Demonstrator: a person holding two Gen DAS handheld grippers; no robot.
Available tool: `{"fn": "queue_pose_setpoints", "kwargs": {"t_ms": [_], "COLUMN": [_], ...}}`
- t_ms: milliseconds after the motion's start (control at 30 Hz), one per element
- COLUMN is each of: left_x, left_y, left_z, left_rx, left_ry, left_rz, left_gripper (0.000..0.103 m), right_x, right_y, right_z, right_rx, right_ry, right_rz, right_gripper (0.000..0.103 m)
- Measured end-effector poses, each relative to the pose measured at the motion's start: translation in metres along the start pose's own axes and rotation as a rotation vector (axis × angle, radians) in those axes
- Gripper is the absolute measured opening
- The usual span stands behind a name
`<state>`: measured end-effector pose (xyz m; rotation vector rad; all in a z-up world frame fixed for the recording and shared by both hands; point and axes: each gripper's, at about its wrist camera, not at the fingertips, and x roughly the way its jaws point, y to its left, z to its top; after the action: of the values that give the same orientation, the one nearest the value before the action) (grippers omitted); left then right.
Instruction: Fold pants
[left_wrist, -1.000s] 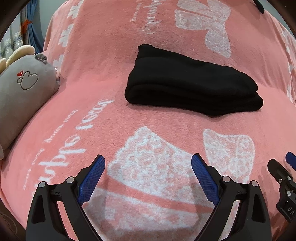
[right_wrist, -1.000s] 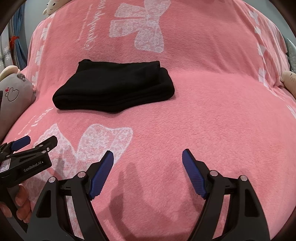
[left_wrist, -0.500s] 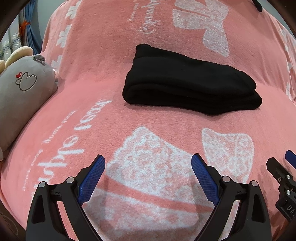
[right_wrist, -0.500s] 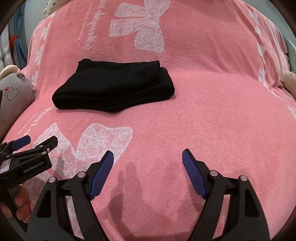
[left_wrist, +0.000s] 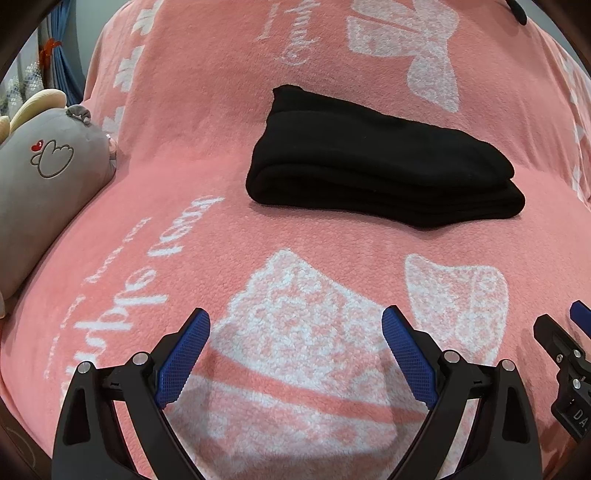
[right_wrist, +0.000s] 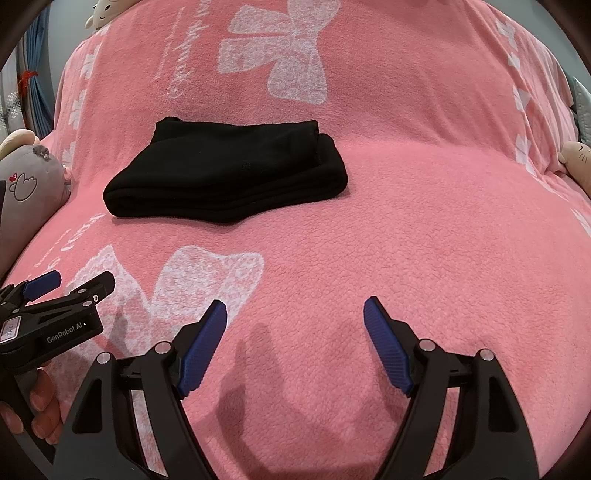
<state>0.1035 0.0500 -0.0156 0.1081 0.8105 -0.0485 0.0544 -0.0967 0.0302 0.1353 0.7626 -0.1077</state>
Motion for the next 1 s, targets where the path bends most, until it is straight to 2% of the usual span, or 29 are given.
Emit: {"fn": "queue_pose_setpoints", "kwargs": {"t_ms": [1000], "left_x": [0.0005], "left_y": [-0.0014], "left_z": [-0.0001], "left_rx": [0.005], "left_ry": [0.006], "left_rz": [-0.001], "left_gripper": [0.092], "right_x": [0.0008], "right_y": [0.0001], "right_z": [0.0004], "right_rx": [0.003], "right_ry": [0.001], "right_rz": [0.002], "right_gripper": [0.074]}}
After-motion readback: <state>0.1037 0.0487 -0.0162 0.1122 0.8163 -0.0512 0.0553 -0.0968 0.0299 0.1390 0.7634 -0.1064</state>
